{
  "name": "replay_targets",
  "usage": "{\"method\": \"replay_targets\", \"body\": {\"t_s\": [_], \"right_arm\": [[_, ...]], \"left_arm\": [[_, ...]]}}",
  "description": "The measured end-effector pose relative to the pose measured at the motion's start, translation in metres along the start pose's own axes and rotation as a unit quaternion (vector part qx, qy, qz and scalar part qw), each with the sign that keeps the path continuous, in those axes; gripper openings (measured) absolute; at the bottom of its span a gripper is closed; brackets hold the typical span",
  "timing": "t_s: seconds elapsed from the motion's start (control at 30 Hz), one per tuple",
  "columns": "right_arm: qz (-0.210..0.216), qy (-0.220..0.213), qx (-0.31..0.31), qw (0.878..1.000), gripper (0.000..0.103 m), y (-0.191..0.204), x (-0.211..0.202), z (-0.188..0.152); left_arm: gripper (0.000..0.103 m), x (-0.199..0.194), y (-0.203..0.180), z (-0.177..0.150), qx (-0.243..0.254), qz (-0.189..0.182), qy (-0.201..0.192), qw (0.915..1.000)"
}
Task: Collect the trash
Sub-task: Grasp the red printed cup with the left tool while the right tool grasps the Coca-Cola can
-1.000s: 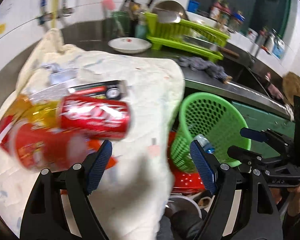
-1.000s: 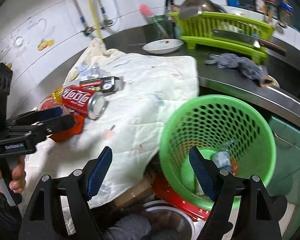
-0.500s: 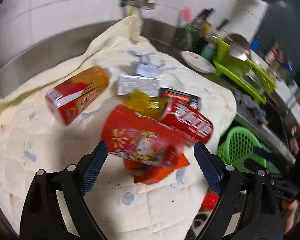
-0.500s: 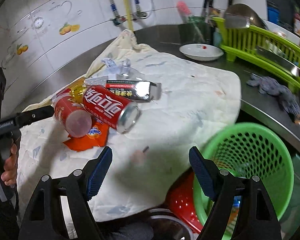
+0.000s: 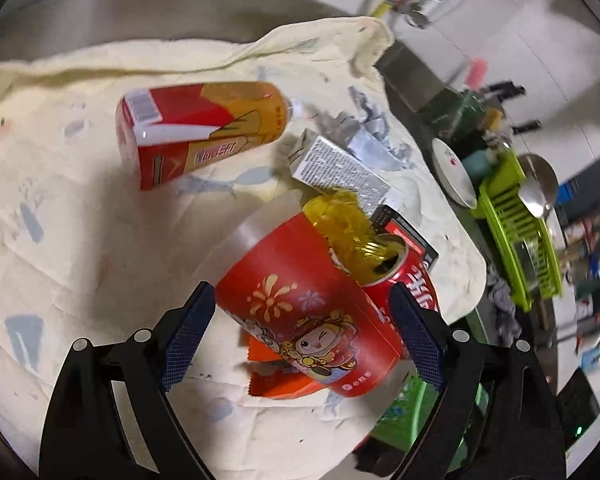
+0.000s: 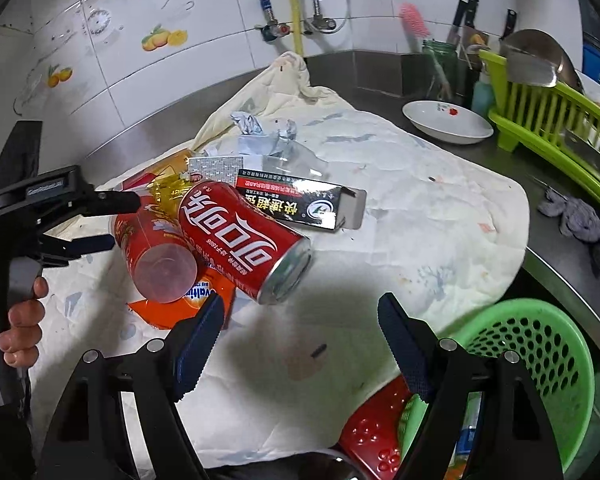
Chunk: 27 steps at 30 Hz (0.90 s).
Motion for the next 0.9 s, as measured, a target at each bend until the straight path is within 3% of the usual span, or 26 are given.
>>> {"method": "replay_targets", "body": {"t_s": [0.23, 0.5, 0.9], "right_arm": [[0.005, 0.007, -0.033, 0.999, 0.076, 0.008, 0.011, 0.004], [0.013, 0.017, -0.069, 0.997, 0.076, 0.017, 0.023, 0.007], [0.021, 0.041, -0.153, 0.987, 0.078, 0.040, 0.053, 0.021]], "left_arm": [[0.087, 0.015, 0.004, -0.003, -0.039, 0.012, 0.006, 0.9991], [0.085, 0.024, 0.002, -0.004, -0.018, 0.008, 0.013, 0.9997], [0.067, 0.017, 0.012, 0.006, 0.038, -0.020, 0.048, 0.9979]]}}
Point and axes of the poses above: each gripper's, at about its wrist camera, not at the fingertips, and x roughly the way its jaws point, y to its left, z to its top, the point moved 1 cm from there along x, roughly the way its jaws point, and after that the axes turned 6 degrees about -y, right-handed, at the moved point
